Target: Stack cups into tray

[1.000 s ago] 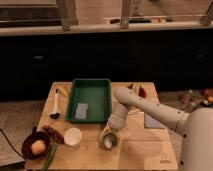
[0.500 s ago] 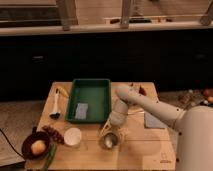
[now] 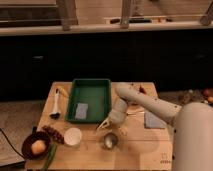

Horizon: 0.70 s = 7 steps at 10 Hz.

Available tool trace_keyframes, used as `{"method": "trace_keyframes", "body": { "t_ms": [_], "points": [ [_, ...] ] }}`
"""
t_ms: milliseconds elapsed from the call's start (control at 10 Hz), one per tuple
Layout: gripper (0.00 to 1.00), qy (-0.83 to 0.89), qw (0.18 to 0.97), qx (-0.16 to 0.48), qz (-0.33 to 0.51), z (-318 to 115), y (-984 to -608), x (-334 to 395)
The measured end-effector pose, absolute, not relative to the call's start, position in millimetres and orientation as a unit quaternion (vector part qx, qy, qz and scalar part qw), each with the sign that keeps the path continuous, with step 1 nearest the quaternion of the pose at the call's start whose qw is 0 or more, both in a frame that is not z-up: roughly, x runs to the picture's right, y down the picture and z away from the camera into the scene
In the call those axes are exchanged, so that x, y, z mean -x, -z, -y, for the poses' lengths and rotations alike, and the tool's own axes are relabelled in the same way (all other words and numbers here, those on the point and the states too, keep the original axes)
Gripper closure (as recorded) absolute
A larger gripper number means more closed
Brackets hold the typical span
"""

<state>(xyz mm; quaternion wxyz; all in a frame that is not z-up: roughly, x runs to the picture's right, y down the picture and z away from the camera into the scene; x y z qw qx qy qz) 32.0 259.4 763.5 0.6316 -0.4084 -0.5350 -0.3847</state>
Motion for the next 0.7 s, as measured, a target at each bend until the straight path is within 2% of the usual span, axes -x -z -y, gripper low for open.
{"method": "trace_keyframes", "body": {
  "t_ms": [700],
  "points": [
    [0.2,0.381,0.62,0.416,0.545,-270.2,-755.0,-28.7]
  ]
}}
